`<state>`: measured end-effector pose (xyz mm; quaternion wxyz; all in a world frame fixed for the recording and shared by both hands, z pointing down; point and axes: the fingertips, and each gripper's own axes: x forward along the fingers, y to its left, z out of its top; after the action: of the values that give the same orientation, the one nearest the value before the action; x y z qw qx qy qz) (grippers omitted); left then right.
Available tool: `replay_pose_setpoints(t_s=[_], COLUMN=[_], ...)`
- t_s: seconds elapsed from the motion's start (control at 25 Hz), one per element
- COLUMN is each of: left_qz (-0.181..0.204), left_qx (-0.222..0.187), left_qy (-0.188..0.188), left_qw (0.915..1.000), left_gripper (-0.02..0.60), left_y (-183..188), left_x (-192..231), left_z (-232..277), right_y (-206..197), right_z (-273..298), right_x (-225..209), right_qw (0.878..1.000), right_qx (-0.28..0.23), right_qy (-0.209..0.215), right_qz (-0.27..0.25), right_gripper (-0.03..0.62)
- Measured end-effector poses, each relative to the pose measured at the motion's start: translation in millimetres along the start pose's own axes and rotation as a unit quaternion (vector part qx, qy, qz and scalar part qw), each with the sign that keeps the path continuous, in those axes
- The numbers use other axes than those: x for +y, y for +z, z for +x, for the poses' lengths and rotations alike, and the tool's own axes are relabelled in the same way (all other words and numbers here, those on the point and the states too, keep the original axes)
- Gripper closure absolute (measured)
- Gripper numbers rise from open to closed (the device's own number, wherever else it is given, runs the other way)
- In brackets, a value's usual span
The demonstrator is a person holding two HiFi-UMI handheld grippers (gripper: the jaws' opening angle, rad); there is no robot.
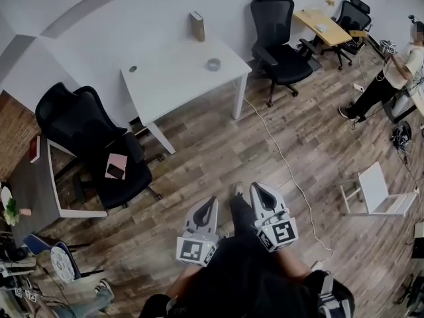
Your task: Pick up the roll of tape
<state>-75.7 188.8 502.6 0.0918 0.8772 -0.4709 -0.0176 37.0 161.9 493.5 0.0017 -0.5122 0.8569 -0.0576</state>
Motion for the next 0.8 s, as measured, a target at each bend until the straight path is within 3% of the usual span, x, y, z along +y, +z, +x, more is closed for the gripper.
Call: replay_pose_setpoints(t_s=[0.4, 0.8], left_qz=[0.005, 0.023], left_qx=[0.013, 0.02], left_qy=[0.023, 0.046], left_qw=[0.9996, 0.9985], left_gripper=[0.558, 0.558], left_y=[13.9, 38.9], left_x=[61.2, 90.2], left_z=[136.5, 271.9], right_y=[19.7, 42.0], right_z=[127.0, 235.6], right_x=[-87.0, -192.0], right_qw=[1.0, 0.998], right_qx=[-0.004, -0.009], right_qy=[0.03, 0.062], right_qz=[0.002, -0.019], right_gripper=[0.582, 0.582])
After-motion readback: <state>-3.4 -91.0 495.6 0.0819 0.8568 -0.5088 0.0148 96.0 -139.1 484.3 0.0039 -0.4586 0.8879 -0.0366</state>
